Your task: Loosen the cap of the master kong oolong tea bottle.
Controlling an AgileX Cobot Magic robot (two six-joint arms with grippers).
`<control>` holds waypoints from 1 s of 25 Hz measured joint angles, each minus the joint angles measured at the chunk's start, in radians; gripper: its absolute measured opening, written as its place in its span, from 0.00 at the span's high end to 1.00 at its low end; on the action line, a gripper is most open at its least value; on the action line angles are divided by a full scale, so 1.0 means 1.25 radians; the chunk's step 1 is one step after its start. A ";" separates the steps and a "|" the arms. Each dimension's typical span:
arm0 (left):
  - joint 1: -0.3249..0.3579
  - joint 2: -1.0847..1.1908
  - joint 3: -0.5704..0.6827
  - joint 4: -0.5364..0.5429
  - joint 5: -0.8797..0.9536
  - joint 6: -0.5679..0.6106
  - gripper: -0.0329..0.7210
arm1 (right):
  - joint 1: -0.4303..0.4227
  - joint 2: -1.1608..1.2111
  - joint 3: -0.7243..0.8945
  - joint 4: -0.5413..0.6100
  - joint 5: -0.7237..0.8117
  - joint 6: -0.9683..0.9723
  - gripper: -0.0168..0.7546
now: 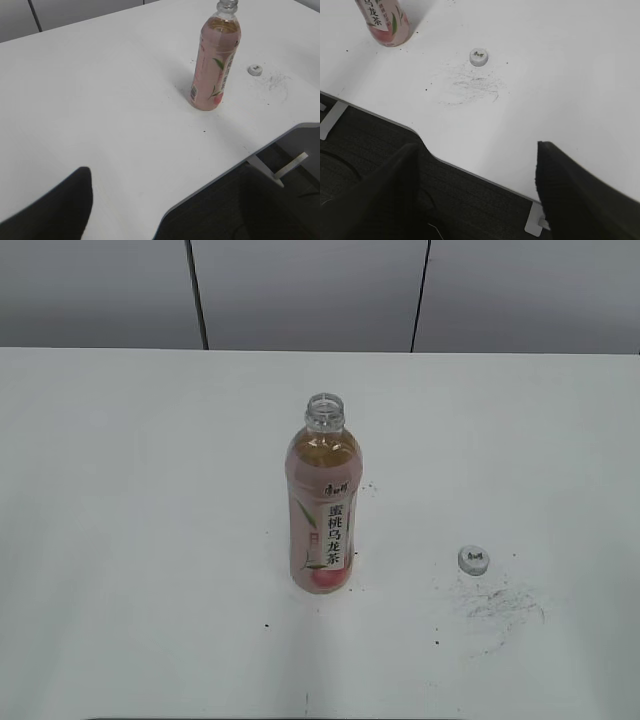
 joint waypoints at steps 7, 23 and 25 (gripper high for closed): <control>0.000 0.000 0.000 0.003 0.000 0.000 0.25 | 0.000 0.000 0.000 0.000 0.000 0.001 0.27; 0.360 0.000 0.000 0.003 0.000 0.000 0.29 | -0.218 -0.135 0.000 0.003 0.000 0.002 0.27; 0.370 -0.011 0.000 0.002 -0.001 0.000 0.29 | -0.218 -0.141 0.001 0.003 0.002 0.002 0.27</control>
